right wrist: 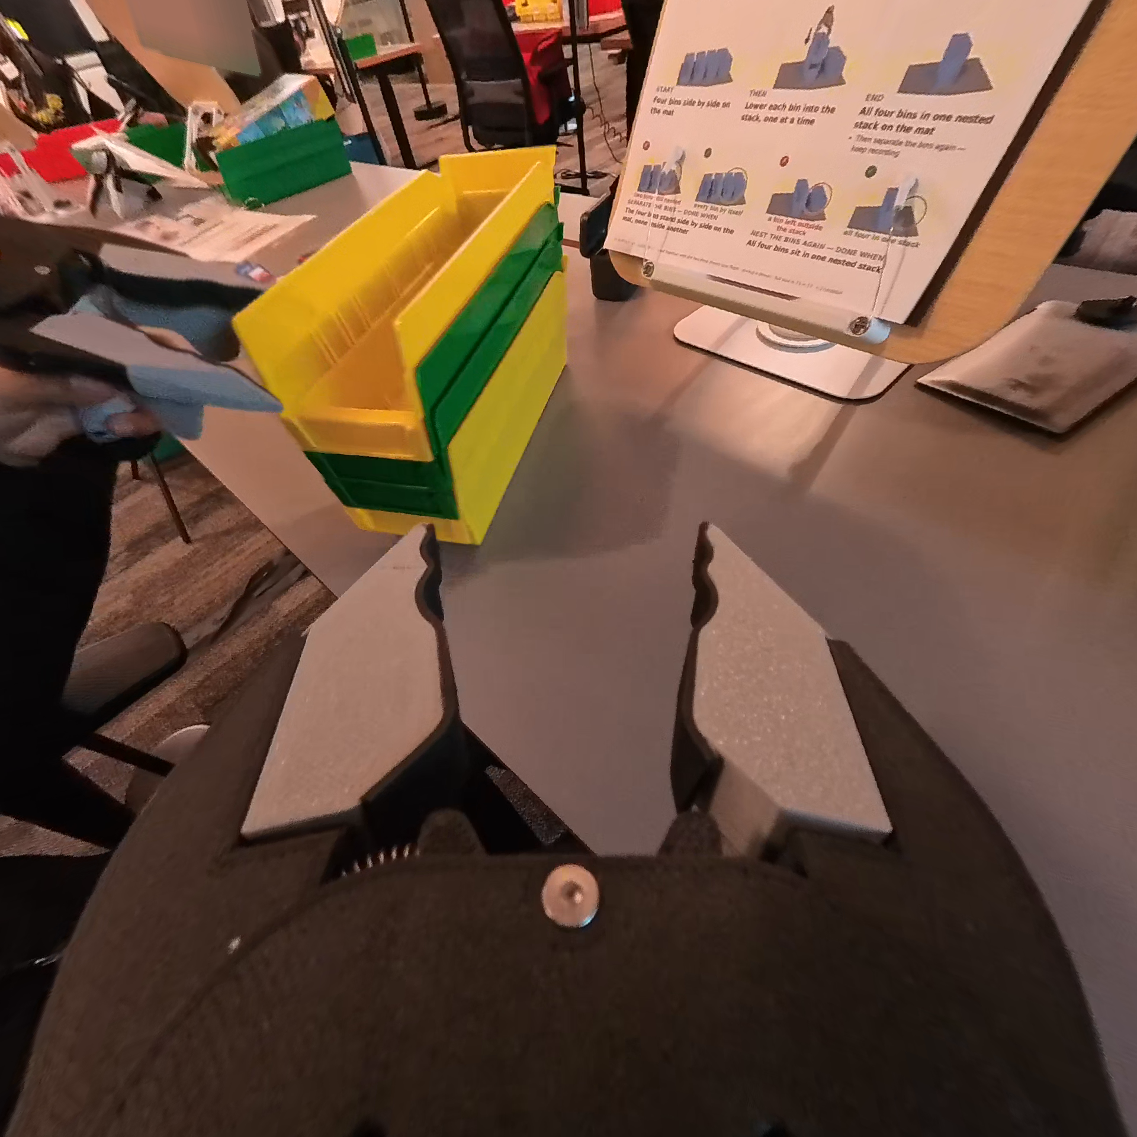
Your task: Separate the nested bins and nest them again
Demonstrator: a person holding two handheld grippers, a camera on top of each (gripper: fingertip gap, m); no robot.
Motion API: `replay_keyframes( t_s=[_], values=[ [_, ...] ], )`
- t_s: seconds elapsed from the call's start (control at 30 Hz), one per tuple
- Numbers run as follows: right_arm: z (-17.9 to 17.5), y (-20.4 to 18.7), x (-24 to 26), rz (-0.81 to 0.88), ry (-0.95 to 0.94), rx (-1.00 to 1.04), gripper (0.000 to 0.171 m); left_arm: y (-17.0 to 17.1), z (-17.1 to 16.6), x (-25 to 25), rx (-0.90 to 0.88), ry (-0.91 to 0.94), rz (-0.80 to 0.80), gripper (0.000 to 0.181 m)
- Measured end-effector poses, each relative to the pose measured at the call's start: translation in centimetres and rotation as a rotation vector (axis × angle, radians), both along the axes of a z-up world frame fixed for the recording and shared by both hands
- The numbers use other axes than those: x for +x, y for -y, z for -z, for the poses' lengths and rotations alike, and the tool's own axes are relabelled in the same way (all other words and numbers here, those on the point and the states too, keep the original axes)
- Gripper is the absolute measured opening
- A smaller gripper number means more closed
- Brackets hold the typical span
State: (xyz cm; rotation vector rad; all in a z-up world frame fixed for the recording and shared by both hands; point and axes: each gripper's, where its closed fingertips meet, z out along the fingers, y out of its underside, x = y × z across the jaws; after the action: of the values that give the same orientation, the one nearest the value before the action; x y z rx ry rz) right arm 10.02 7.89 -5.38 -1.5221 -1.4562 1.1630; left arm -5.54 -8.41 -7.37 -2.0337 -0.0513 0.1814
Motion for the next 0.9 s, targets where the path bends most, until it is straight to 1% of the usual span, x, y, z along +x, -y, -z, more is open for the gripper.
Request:
replay_keyframes(
  t_s=[0.07, 0.17, 0.23, 0.4, 0.57, 0.67, 0.73, 0.83, 0.9],
  values=[
    [0.2, 0.2, -0.3, -0.004, 0.007, -0.002, 0.081, -0.9, 0.0, 1.5, 0.006, -0.009, 0.05, 0.081],
    [0.7, 0.4, -0.6, -0.01, 0.018, -0.012, 0.082, -1.7, -0.1, 3.2, 0.018, 0.003, 0.113, 0.077],
    [1.2, 0.5, -0.8, -0.011, 0.029, -0.017, 0.082, -1.7, -0.2, 3.3, 0.019, 0.006, 0.121, 0.073],
    [1.6, 0.1, -1.1, 0.003, 0.034, -0.029, 0.083, -1.0, -1.6, 1.6, 0.087, 0.026, 0.063, 0.071],
    [0.5, 0.4, -1.1, 0.013, -0.015, -0.058, 0.087, 0.4, -3.8, -1.9, 0.21, 0.075, -0.081, 0.072],
    [-0.9, 0.7, -1.5, 0.045, -0.076, -0.089, 0.095, 1.6, -4.3, -3.6, 0.248, 0.108, -0.139, 0.079],
    [-1.9, 1.1, -1.8, 0.063, -0.134, -0.113, 0.1, 2.1, -4.5, -4.0, 0.258, 0.117, -0.144, 0.08],
    [-3.1, 2.7, -2.1, -0.01, -0.203, -0.141, 0.113, 2.7, -5.0, -4.2, 0.275, 0.11, -0.146, 0.079],
    [-3.4, 3.0, -2.6, -0.016, -0.217, -0.163, 0.114, 3.1, -5.2, -4.3, 0.282, 0.109, -0.143, 0.079]
  ],
)
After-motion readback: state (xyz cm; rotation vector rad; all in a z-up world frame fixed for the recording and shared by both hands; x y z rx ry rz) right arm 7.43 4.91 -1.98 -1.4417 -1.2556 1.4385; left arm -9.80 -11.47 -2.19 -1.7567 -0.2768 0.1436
